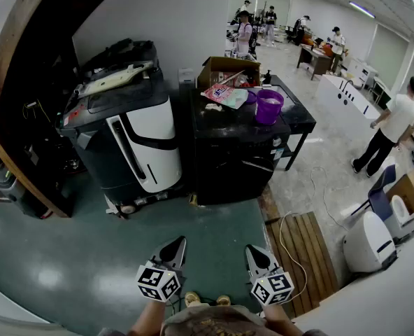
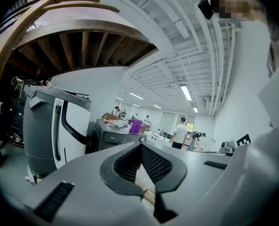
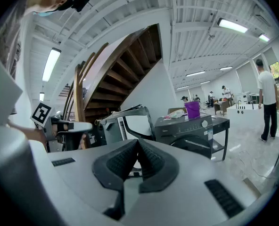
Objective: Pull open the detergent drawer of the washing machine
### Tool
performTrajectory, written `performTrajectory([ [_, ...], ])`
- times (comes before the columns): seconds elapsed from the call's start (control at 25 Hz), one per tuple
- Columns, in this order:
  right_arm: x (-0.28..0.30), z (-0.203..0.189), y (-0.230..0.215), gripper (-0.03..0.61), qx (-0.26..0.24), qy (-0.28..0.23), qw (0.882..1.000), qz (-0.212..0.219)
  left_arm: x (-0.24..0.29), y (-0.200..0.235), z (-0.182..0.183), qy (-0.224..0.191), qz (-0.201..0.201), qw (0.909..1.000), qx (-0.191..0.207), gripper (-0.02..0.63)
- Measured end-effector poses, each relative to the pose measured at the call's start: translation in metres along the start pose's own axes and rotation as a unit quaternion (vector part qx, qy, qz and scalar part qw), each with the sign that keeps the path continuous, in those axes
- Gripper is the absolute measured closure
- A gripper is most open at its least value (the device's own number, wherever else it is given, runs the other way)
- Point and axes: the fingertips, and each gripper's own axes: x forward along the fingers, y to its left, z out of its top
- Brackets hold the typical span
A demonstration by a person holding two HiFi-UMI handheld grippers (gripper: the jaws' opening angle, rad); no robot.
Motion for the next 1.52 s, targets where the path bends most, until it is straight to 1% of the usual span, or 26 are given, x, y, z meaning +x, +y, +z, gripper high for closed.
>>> performTrajectory([
  [0.16, 0.003, 0.005, -0.001, 0.577, -0.007, -0.006, 1.000, -0.005, 0.002, 0.001, 0.003, -0.001, -0.003, 1.0000, 0.002, 0.594],
  [0.32, 0.008, 0.007, 0.005, 0.575, 0.004, -0.016, 1.000, 0.002, 0.003, 0.006, 0.000, 0.002, -0.007, 1.0000, 0.002, 0.594],
  [0.44, 0.011, 0.002, 0.008, 0.575, 0.006, -0.015, 1.000, 0.001, 0.005, 0.010, -0.002, 0.006, -0.014, 0.9999, 0.004, 0.594],
  [0.68, 0.022, -0.009, 0.014, 0.575, 0.005, -0.016, 1.000, -0.020, 0.005, 0.026, -0.005, 0.006, -0.029, 0.9995, 0.008, 0.592],
  [0.96, 0.048, -0.005, 0.027, 0.575, -0.008, -0.017, 1.000, -0.016, 0.016, 0.048, -0.001, 0.006, -0.035, 0.9993, 0.008, 0.592],
  [1.08, 0.064, -0.003, 0.022, 0.575, -0.014, -0.017, 1.000, -0.014, 0.029, 0.058, 0.000, 0.002, -0.035, 0.9994, 0.007, 0.594],
  [1.28, 0.101, 0.000, 0.001, 0.575, -0.019, -0.014, 1.000, -0.006, 0.063, 0.074, 0.002, 0.000, -0.032, 0.9995, 0.006, 0.594],
  [1.52, 0.159, 0.022, -0.027, 0.575, -0.024, -0.012, 1.000, 0.008, 0.116, 0.103, 0.020, 0.001, -0.020, 0.9998, 0.005, 0.594],
])
